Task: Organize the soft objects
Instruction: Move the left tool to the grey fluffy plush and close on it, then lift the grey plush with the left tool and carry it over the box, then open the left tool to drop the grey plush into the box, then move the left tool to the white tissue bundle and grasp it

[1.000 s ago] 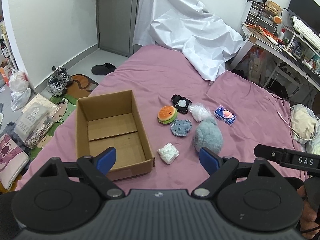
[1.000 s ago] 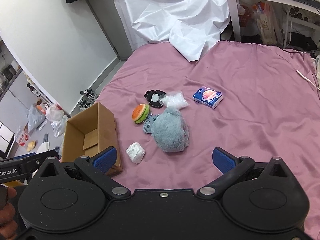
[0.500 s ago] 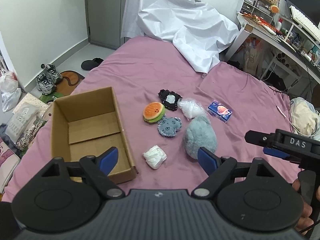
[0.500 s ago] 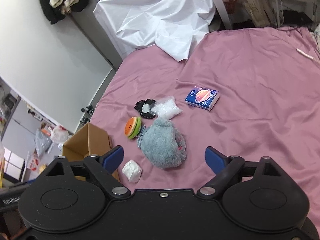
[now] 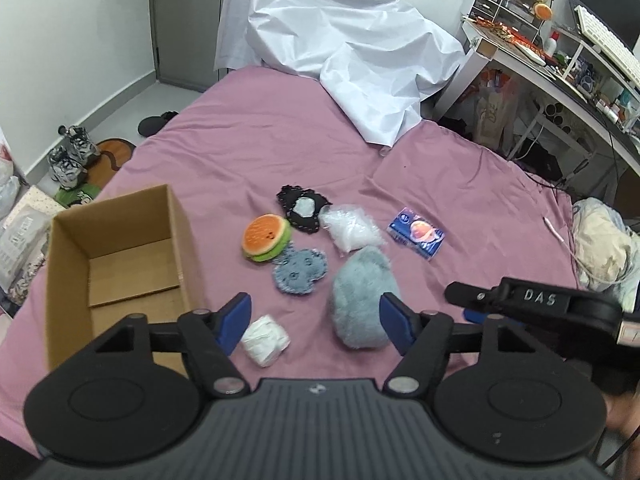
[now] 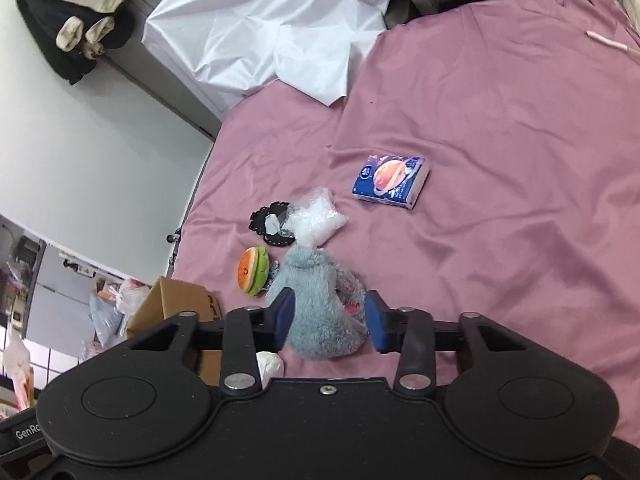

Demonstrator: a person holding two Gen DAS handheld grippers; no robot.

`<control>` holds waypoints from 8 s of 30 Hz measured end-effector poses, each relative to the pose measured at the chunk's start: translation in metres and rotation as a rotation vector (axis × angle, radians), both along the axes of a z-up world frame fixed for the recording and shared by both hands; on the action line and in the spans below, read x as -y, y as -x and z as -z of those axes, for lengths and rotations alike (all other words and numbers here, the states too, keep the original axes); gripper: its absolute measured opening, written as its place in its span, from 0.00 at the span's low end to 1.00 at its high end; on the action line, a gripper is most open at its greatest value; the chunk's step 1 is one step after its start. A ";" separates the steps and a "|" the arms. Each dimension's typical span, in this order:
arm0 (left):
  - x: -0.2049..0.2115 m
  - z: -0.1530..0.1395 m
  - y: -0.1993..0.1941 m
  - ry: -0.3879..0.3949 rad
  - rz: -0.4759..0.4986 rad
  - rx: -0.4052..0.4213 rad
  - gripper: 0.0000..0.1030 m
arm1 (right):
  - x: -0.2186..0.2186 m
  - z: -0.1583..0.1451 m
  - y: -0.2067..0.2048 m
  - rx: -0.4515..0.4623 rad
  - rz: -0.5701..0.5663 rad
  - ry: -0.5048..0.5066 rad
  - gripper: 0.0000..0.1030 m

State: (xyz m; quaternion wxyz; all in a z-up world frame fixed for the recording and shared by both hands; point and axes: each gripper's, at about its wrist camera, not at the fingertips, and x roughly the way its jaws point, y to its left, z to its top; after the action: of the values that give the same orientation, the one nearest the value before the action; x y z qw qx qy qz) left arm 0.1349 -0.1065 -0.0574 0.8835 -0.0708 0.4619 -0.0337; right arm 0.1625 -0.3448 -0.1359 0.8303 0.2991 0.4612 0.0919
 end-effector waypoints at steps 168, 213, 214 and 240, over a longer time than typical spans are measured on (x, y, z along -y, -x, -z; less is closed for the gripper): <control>-0.242 0.055 -0.055 0.153 -0.334 -0.124 0.59 | -0.191 -0.052 -0.025 0.088 -0.264 0.080 0.49; -0.072 -0.009 -0.008 0.008 -0.209 0.007 1.00 | -0.045 -0.066 -0.012 0.231 -0.176 0.164 1.00; -0.068 -0.008 -0.008 -0.001 -0.208 0.002 1.00 | -0.043 -0.066 -0.013 0.227 -0.179 0.162 1.00; -0.019 0.050 -0.021 0.078 -0.287 -0.121 0.81 | -0.017 0.007 -0.038 0.052 -0.172 -0.111 0.91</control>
State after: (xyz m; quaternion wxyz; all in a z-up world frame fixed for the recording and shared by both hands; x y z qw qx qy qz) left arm 0.1554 -0.0870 -0.1075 0.8464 -0.1720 0.4977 0.0793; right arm 0.2010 -0.3282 -0.1430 0.8130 0.3015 0.4578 0.1963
